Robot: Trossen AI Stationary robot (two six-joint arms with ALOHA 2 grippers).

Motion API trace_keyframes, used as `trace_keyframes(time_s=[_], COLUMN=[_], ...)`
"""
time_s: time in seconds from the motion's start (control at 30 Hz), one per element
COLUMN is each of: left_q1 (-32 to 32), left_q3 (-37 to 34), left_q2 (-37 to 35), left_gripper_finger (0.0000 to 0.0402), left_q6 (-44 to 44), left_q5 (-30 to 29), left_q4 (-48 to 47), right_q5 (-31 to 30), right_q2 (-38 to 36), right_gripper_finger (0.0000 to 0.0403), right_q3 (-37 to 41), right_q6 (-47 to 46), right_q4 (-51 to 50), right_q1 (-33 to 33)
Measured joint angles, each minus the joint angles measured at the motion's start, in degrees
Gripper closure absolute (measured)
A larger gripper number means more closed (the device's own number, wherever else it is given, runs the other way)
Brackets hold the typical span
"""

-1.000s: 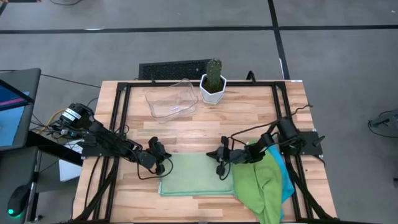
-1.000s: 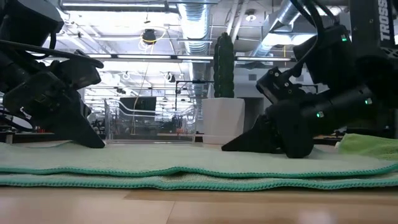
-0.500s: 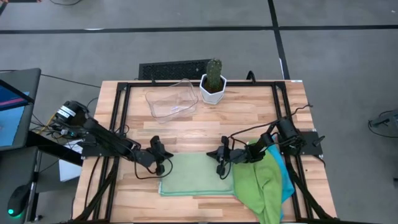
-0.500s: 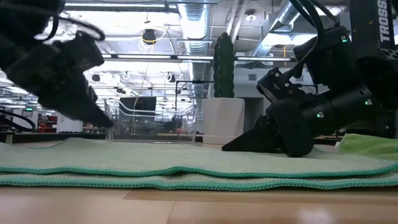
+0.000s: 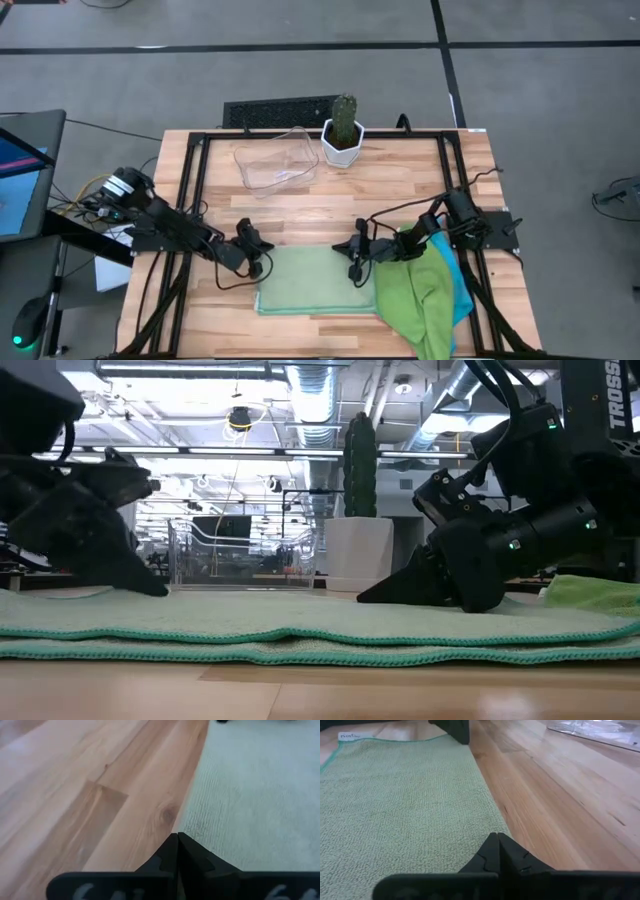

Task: Fold microfiber towels
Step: Fold the light green microfiber towel

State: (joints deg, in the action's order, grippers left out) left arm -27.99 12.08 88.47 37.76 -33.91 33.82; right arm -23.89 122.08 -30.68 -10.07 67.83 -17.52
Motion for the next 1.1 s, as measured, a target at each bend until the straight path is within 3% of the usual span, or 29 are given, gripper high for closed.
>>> trace_keyframes(time_s=[0.2,0.5,0.8,0.93,1.1], left_q1=[-0.2,-2.3,-3.5,-3.5,-5.1], left_q3=[0.4,0.1,0.1,0.1,0.2], left_q2=[4.9,-3.3,-10.9,-11.3,-6.5], left_gripper_finger=[0.0401,0.0402,0.0402,0.0402,0.0402], left_q6=[1.5,4.5,4.4,4.4,2.3], left_q5=[-3.3,1.7,-8.4,-9.8,-6.5], left_q4=[1.7,-5.2,-13.3,-10.3,0.1], right_q5=[0.0,0.0,0.0,0.0,0.0], right_q2=[0.0,0.0,0.1,0.1,0.1], right_gripper_finger=[0.0389,0.0386,0.0383,0.0387,0.0388], right_q3=[0.0,0.0,0.0,0.0,0.0], right_q6=[0.0,0.0,0.5,0.5,0.6], right_q4=[0.2,0.3,0.8,0.8,1.0], right_q1=[0.0,0.0,0.3,0.3,0.4])
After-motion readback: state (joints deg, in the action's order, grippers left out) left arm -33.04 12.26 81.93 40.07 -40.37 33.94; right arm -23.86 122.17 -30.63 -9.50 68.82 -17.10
